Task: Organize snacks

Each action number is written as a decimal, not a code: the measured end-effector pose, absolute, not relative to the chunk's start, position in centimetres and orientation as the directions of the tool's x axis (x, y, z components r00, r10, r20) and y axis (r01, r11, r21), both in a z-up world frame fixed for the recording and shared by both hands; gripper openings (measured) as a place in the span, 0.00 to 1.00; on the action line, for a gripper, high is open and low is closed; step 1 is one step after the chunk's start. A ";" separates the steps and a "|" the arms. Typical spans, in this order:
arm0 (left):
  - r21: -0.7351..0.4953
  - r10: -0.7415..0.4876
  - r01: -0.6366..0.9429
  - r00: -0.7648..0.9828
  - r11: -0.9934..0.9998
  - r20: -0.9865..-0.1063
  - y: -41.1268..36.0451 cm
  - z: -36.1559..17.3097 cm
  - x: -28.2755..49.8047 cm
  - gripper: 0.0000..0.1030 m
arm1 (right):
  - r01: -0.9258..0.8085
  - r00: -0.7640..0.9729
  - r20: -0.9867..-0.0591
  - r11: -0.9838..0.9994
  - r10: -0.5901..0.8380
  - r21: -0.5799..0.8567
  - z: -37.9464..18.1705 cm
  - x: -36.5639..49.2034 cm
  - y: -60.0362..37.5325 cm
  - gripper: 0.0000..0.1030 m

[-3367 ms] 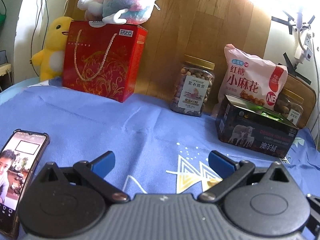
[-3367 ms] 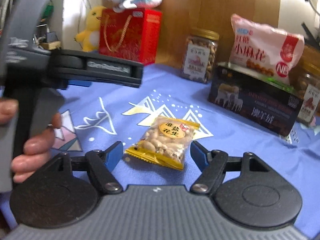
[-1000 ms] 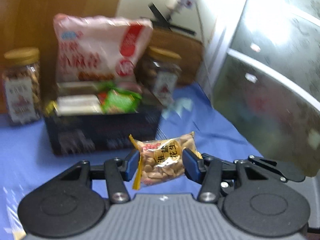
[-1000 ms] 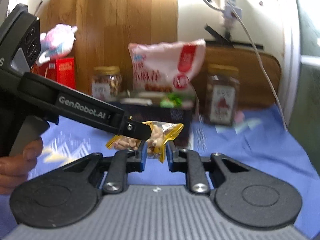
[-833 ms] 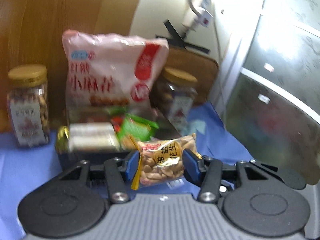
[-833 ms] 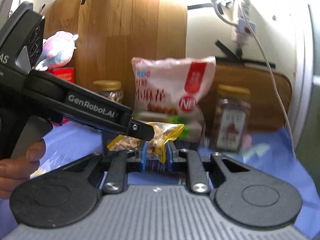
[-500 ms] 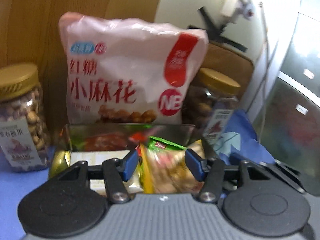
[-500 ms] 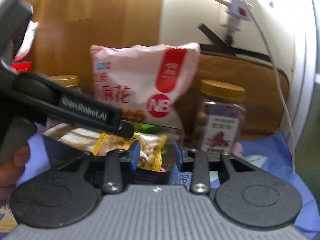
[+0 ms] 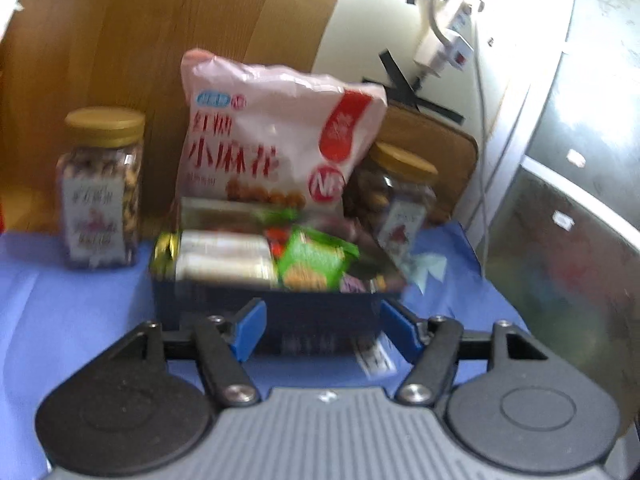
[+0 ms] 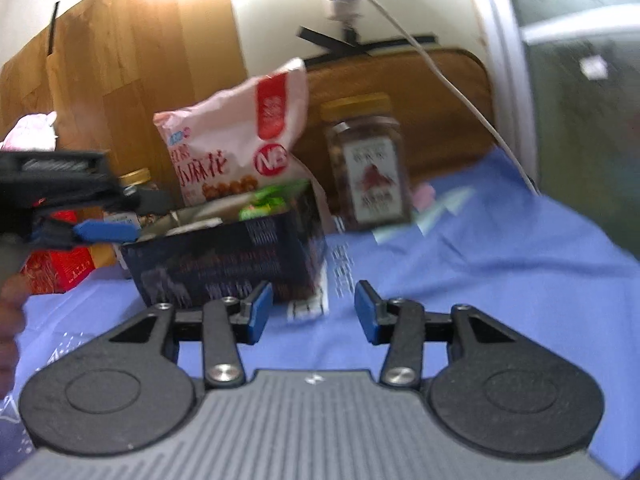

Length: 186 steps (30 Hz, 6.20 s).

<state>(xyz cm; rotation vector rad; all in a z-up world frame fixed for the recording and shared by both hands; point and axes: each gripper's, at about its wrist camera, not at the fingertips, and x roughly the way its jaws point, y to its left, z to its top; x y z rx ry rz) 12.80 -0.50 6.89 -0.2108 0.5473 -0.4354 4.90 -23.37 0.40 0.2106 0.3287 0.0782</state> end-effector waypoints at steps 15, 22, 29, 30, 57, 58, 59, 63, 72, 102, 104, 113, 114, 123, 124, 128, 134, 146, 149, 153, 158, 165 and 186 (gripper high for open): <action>-0.069 -0.186 0.173 0.886 0.982 -0.426 -1.3 3.1 5.0 0.67 | -0.084 0.968 -0.219 0.982 0.120 0.167 -0.1 1.5 -21.0 0.48; -0.042 -0.098 0.089 0.902 0.995 -0.420 -0.1 2.4 5.8 0.71 | -0.111 0.963 -0.219 0.971 0.158 0.212 -0.5 2.0 -21.0 0.50; -0.029 -0.095 0.091 0.913 0.995 -0.396 -0.3 2.3 5.2 0.76 | -0.106 0.969 -0.194 0.969 0.151 0.223 -0.5 1.6 -21.0 0.53; -0.027 -0.093 0.090 0.915 0.996 -0.392 -0.3 2.4 5.1 0.76 | -0.107 0.970 -0.190 0.970 0.150 0.217 -0.5 1.4 -20.9 0.53; -0.029 -0.067 0.060 0.936 0.998 -0.346 0.5 3.1 4.7 0.89 | -0.110 0.978 -0.165 0.986 0.130 0.125 -0.4 0.9 -19.5 0.56; -0.030 -0.064 0.057 0.936 0.998 -0.346 0.5 3.1 4.8 0.90 | -0.111 0.978 -0.165 0.986 0.131 0.126 -0.4 1.0 -19.5 0.56; -0.030 -0.061 0.054 0.937 0.998 -0.344 0.6 3.1 4.8 0.92 | -0.111 0.978 -0.163 0.986 0.131 0.127 -0.4 0.9 -19.6 0.57; -0.025 -0.051 0.045 0.944 0.999 -0.325 0.7 3.4 4.6 0.95 | -0.112 0.979 -0.155 0.983 0.134 0.142 -0.4 0.8 -19.8 0.57; -0.003 0.026 -0.028 0.953 1.000 -0.302 1.8 3.8 5.2 0.98 | -0.134 0.975 -0.161 0.981 0.156 0.137 -0.1 1.3 -19.4 0.57; 0.093 0.053 -0.014 0.900 0.996 -0.433 1.3 1.8 8.0 1.00 | -0.149 0.955 -0.210 0.952 0.209 0.268 -0.1 5.5 -20.1 0.62; 0.095 0.053 -0.013 0.900 0.995 -0.433 1.3 1.8 8.0 1.00 | -0.148 0.956 -0.208 0.952 0.207 0.270 -0.1 5.5 -20.1 0.63; 0.103 0.054 -0.010 0.900 0.995 -0.433 1.2 1.7 8.1 1.00 | -0.148 0.958 -0.200 0.953 0.204 0.264 -0.1 5.4 -20.0 0.64; 0.104 0.055 -0.011 0.899 0.995 -0.434 1.2 1.7 8.1 1.00 | -0.149 0.959 -0.196 0.953 0.205 0.263 -0.1 5.3 -20.0 0.64; 0.104 0.055 -0.010 0.899 0.994 -0.435 1.2 1.7 8.1 1.00 | -0.156 0.965 -0.171 0.959 0.199 0.237 0.1 4.9 -19.6 0.64; 0.104 0.055 -0.010 0.898 0.994 -0.436 1.2 1.6 8.1 1.00 | -0.158 0.965 -0.168 0.959 0.200 0.235 0.1 4.8 -19.6 0.64; 0.106 0.057 -0.011 0.898 0.994 -0.435 1.3 1.6 8.1 1.00 | -0.162 0.966 -0.162 0.960 0.202 0.228 0.1 4.7 -19.5 0.64; 0.114 0.067 -0.019 0.899 0.993 -0.433 1.3 1.6 8.1 1.00 | -0.166 0.967 -0.152 0.961 0.202 0.222 0.1 4.6 -19.4 0.65; 0.133 0.090 -0.034 0.891 0.991 -0.445 1.1 1.5 8.3 1.00 | -0.187 0.971 -0.110 0.960 0.213 0.207 0.2 3.9 -19.2 0.65; 0.137 0.094 -0.036 0.889 0.990 -0.448 1.1 1.4 8.4 1.00 | -0.187 0.971 -0.111 0.959 0.214 0.211 0.2 3.9 -19.2 0.65; 0.138 0.094 -0.035 0.889 0.990 -0.449 1.2 1.5 8.4 1.00 | -0.186 0.971 -0.111 0.959 0.213 0.212 0.2 3.9 -19.3 0.66; 0.144 0.094 -0.032 0.889 0.989 -0.448 1.1 1.4 8.4 1.00 | -0.186 0.971 -0.110 0.959 0.213 0.213 0.2 3.9 -19.2 0.68; 0.147 0.099 -0.036 0.889 0.988 -0.447 1.0 1.4 8.3 1.00 | -0.188 0.971 -0.110 0.959 0.214 0.213 0.1 3.9 -19.3 0.68; 0.153 0.124 -0.071 0.918 0.986 -0.376 1.2 2.3 7.4 1.00 | -0.189 0.978 -0.051 0.968 0.200 0.164 0.4 3.0 -18.8 0.68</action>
